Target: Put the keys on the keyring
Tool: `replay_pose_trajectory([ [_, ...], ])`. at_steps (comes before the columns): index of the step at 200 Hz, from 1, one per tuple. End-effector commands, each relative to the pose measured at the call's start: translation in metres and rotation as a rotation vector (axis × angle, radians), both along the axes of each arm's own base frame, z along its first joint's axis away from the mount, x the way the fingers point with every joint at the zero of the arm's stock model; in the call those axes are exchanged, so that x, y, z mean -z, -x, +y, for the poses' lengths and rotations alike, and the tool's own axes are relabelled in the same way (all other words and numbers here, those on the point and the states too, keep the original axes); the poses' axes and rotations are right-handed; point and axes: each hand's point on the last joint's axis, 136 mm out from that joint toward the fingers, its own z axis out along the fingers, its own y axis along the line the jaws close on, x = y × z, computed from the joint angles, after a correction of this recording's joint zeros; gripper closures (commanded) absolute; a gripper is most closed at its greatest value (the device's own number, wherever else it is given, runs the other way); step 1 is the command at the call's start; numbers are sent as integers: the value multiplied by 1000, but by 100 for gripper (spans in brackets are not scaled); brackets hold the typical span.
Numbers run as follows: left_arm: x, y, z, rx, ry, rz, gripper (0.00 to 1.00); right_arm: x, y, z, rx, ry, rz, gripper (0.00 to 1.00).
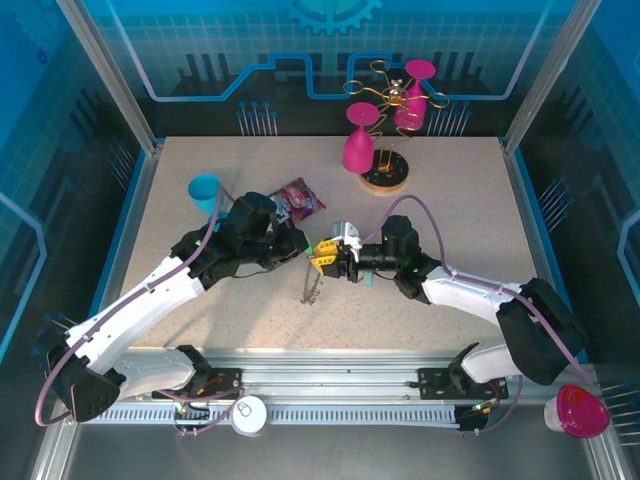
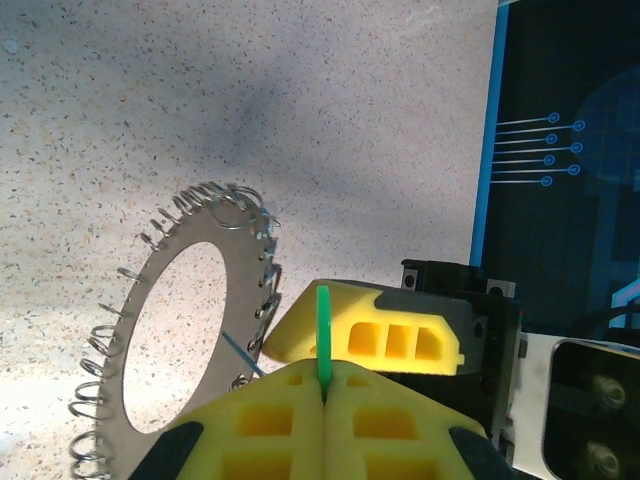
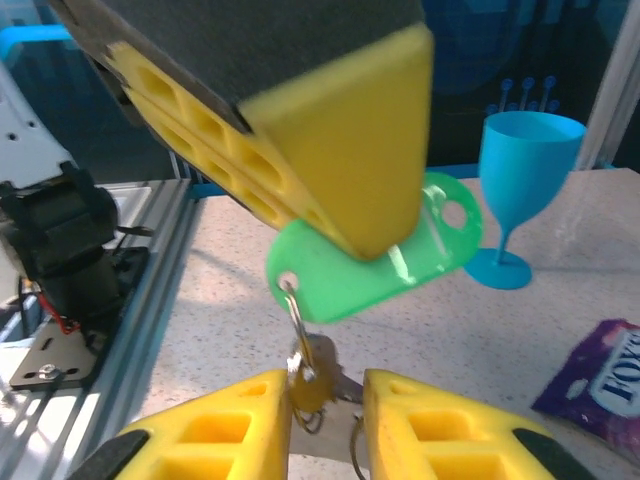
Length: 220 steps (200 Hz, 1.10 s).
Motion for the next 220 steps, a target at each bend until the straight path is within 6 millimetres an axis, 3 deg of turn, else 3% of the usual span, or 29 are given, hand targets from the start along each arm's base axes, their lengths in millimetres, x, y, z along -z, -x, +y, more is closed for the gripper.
replay_pose_trajectory([
  [1, -14, -3, -2, -13, 53, -32, 100, 0, -8, -7, 95, -14, -64, 71],
  [40, -16, -4, -3, -13, 58, -34, 100, 6, -9, -11, 115, -23, -65, 71],
  [95, -15, -4, -3, -13, 58, -33, 100, -7, 4, -2, 27, -83, -70, 77],
  [159, -16, -5, -3, -15, 60, -32, 100, -8, 11, 2, -19, -99, -59, 79],
  [220, -16, -5, -5, -18, 68, -28, 100, -14, 4, 8, -11, -123, -51, 84],
])
